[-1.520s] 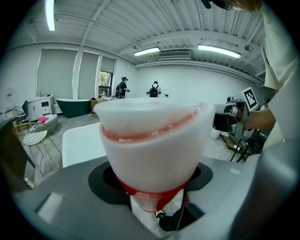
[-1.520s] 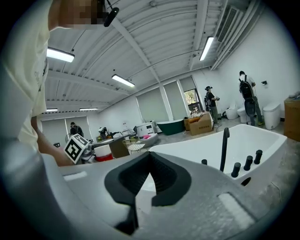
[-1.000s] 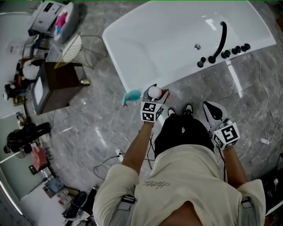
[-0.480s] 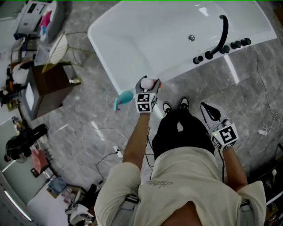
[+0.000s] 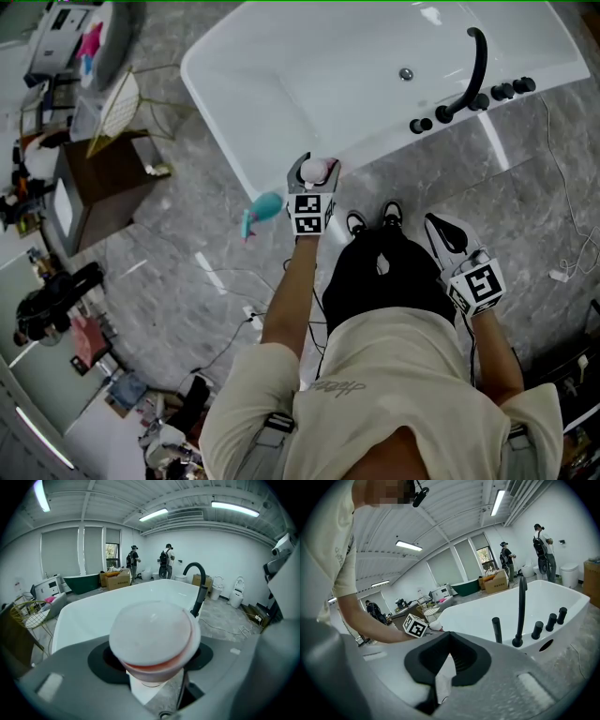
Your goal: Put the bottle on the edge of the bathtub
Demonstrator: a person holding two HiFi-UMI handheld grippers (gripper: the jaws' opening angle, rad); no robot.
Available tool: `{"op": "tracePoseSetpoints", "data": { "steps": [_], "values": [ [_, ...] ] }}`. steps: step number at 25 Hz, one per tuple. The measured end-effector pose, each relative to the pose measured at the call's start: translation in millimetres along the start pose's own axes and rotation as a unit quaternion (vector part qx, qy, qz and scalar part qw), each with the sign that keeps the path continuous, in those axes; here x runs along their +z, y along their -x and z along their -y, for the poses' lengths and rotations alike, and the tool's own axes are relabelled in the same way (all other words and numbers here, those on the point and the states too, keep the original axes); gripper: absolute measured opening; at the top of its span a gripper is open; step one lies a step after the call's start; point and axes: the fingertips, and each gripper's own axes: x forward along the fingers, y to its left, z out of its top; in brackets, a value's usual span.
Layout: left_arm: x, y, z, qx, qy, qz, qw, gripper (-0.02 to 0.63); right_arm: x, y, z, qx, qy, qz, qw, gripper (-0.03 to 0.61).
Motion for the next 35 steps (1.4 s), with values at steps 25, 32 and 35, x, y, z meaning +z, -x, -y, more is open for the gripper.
{"op": "tracePoseSetpoints", "data": {
  "steps": [25,32,35],
  "values": [
    [-22,45,12,0.008,0.089,0.008,0.996,0.37,4,8,-28,0.007,0.039,0.025,0.999,0.0],
    [-5,97,27,0.004,0.096,0.045,0.9944,0.348,24,3,-43,0.019,0.08,0.042,0.996,0.0],
    [16,120,31,0.013,0.093,0.064,0.9935,0.342,34,1,-44,0.024,0.094,0.05,0.994,0.0]
  ]
}}
